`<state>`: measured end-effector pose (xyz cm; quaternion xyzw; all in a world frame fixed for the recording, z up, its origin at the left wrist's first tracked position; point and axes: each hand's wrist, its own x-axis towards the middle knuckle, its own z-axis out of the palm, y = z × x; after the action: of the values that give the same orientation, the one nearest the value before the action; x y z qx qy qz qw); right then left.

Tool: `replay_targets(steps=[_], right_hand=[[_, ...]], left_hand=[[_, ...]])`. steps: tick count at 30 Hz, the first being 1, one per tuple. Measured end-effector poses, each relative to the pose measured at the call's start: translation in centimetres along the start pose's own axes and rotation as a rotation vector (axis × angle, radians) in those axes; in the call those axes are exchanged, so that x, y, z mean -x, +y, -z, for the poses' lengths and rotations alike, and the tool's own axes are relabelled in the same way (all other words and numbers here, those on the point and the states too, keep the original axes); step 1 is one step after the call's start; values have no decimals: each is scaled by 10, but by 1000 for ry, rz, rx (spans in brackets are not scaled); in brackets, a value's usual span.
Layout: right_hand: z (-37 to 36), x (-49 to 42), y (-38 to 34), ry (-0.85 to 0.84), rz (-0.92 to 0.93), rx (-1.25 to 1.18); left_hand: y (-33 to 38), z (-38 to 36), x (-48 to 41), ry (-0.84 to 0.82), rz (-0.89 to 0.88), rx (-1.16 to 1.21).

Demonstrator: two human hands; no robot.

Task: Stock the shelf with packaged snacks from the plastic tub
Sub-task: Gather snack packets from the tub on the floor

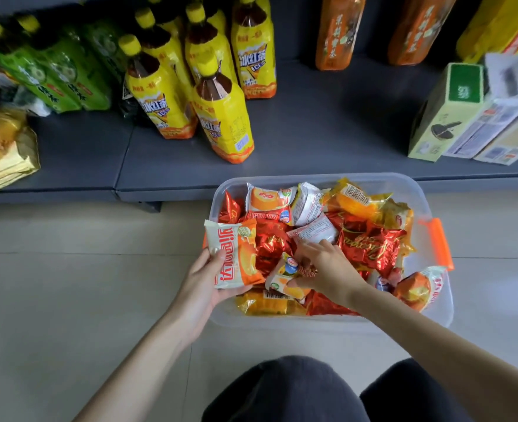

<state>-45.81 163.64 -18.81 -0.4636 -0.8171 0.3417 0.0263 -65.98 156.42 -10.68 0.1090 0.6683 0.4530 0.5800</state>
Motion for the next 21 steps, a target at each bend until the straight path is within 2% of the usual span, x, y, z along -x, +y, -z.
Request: replay_targets(steps=[2, 6, 9, 15, 21], right_hand=[[9, 7, -8, 15, -33, -125], [55, 23, -38, 26, -235, -598], [104, 45, -68, 27, -329, -744], [205, 109, -139, 173, -528, -1142], [309, 173, -215, 161, -497, -1399]], left_hand=[[13, -4, 9, 24, 36, 16], [54, -8, 37, 9, 23, -35], [90, -14, 69, -11, -40, -132], [170, -42, 158, -16, -103, -236], [243, -64, 256, -14, -198, -250]])
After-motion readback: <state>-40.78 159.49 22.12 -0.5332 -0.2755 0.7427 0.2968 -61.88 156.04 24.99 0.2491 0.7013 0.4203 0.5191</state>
